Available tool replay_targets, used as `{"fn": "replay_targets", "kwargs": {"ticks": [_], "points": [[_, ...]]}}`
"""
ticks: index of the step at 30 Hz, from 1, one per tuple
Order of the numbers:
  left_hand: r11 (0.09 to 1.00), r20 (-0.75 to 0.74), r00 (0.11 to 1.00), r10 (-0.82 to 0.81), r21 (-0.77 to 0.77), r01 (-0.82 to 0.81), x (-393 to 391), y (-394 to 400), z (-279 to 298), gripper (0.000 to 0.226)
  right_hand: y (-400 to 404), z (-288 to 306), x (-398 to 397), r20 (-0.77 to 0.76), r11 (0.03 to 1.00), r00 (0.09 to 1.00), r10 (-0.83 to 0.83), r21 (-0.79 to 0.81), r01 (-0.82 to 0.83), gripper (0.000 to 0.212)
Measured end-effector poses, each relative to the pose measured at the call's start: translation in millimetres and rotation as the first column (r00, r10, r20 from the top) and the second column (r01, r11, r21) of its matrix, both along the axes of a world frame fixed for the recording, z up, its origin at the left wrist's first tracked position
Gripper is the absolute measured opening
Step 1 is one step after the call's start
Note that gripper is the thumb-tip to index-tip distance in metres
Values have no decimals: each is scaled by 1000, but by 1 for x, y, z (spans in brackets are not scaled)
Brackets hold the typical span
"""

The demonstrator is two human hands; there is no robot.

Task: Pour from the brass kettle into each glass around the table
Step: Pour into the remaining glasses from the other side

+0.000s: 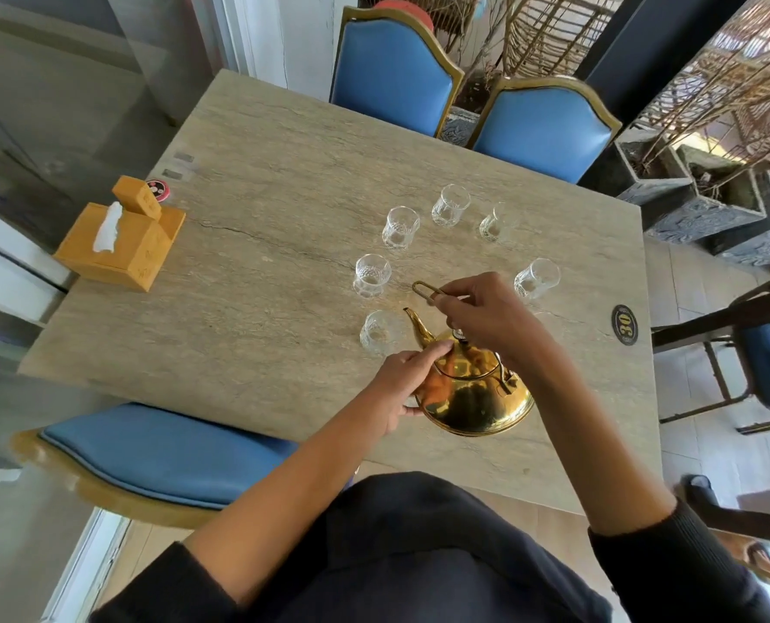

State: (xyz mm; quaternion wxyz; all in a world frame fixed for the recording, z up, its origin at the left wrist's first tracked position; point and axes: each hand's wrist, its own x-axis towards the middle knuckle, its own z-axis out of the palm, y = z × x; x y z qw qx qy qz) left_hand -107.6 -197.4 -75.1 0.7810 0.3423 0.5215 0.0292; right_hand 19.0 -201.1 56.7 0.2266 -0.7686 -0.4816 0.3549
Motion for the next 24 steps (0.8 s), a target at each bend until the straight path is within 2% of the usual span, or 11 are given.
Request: {"fn": "replay_targets", "kwargs": {"ticks": [9, 14, 24], "points": [[999, -43, 998, 42, -31, -44, -2, -21, 8, 69, -8, -7, 2, -21, 1000, 1000, -9, -23, 8, 25], [996, -34, 997, 63, -53, -65, -2, -26, 11, 68, -8, -6, 1, 11, 999, 1000, 22, -44, -22, 26], [998, -22, 998, 50, -44, -51, -1, -32, 14, 68, -17, -4, 2, -18, 999, 1000, -2, -39, 1, 26]]}}
